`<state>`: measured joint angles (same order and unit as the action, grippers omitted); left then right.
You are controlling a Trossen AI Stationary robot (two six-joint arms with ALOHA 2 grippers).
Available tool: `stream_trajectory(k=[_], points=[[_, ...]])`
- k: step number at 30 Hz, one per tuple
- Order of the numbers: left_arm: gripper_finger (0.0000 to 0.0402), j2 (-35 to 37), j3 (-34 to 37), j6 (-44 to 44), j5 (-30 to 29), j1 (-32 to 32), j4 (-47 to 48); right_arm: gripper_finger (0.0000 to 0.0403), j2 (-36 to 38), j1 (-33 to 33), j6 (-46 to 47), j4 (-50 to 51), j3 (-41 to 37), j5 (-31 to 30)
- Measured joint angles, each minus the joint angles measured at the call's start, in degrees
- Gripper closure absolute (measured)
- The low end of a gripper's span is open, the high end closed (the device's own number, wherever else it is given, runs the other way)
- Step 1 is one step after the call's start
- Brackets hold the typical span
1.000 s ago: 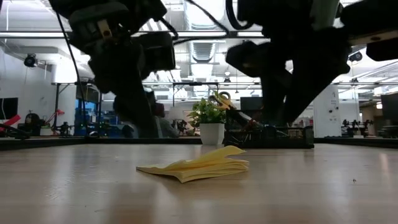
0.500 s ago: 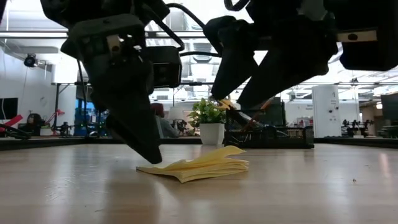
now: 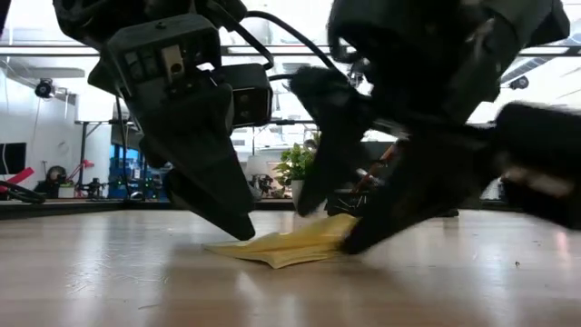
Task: Pick and place office supplies into organizer
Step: Put the yellow sticky note into the desk organizer
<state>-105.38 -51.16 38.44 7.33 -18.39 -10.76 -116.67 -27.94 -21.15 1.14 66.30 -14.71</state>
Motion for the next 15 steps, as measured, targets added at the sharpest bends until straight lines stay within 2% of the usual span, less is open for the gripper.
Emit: stream_trajectory(k=[5, 11, 15], points=[[0.021, -0.07, 0.18, 0.0, -0.95, -0.07, -2.33, 0.0213, -3.1, -0.04, -1.8, 0.17, 2.96, -9.7], [0.021, -0.11, 0.23, 0.15, -1.18, -0.37, -3.2, 0.0222, -2.86, 0.74, 1.41, 2.54, 3.48, -10.6], [0.021, 0.03, 0.14, 0.18, -0.81, -0.42, -4.03, 0.0265, -2.81, 0.83, 1.81, 3.91, 3.5, -10.59]])
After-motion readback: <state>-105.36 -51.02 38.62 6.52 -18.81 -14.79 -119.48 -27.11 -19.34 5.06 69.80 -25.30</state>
